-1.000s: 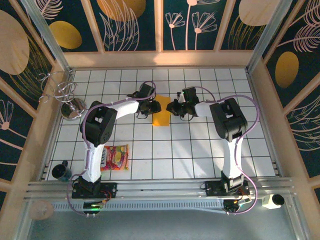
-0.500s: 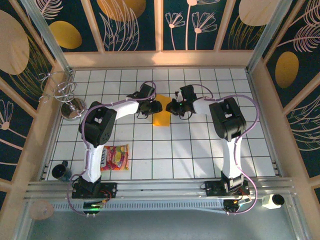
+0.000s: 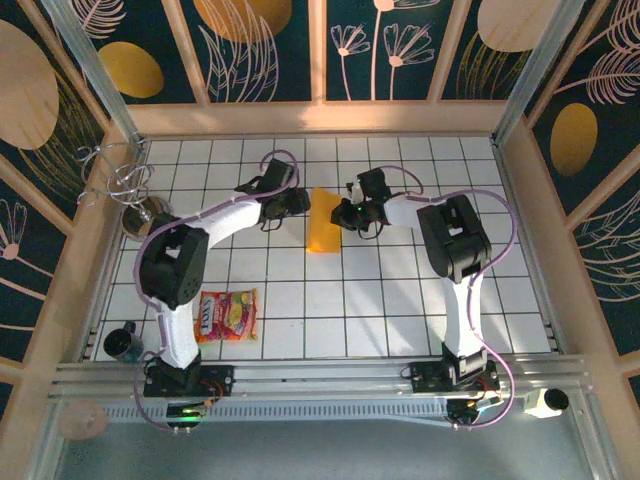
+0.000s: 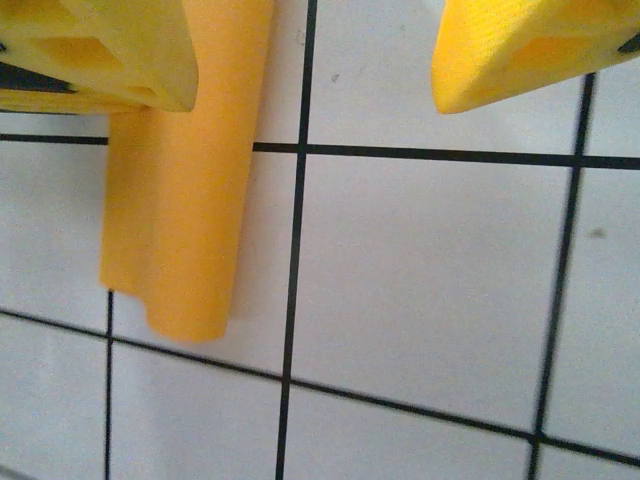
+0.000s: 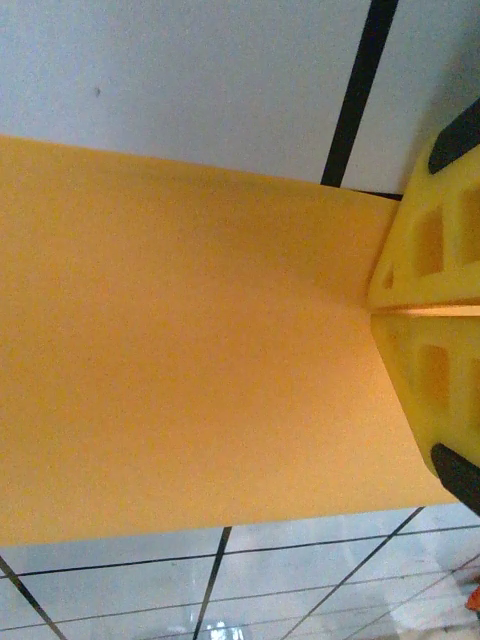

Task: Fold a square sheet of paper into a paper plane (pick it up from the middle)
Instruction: Hold the square sheet of paper at the center of the table, then first fold the square sheet of paper in half at the center of the table.

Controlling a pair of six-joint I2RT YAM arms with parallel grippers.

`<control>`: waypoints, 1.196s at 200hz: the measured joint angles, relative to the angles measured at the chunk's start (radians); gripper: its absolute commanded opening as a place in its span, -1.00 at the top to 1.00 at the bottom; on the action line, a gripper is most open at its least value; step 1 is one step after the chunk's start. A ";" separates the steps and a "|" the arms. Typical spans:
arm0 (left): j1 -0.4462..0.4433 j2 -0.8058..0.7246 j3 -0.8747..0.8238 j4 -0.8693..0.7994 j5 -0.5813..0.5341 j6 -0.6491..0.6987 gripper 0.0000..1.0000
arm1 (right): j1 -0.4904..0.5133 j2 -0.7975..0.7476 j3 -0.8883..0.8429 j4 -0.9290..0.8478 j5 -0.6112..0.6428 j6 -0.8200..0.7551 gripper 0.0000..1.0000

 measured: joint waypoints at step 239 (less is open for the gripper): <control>-0.015 0.111 -0.006 0.184 0.481 -0.121 0.48 | 0.022 -0.018 -0.019 0.006 0.033 -0.136 0.80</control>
